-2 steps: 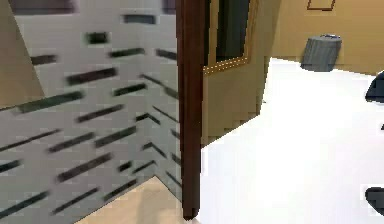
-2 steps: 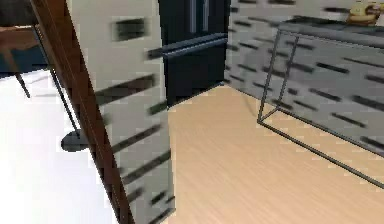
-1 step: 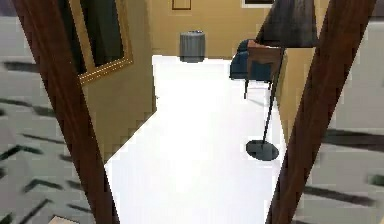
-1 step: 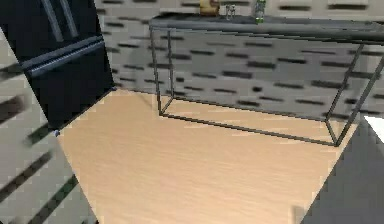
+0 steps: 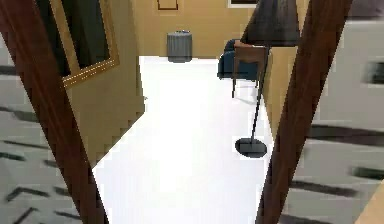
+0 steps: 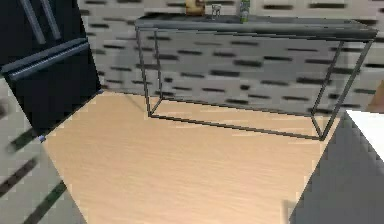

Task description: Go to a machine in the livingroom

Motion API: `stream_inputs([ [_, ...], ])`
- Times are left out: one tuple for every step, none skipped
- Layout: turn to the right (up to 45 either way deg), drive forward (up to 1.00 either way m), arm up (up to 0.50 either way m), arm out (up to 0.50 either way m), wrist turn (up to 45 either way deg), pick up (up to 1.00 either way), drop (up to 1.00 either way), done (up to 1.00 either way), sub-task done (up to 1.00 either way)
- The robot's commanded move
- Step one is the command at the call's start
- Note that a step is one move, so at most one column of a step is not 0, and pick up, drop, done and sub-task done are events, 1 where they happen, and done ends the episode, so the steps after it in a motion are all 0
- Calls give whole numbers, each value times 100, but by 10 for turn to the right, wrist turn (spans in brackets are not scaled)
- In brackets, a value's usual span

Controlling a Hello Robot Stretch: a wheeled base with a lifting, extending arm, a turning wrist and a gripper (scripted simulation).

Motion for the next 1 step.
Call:
stream_inputs([
  [0,25,0,0,0,0,0,0,0],
])
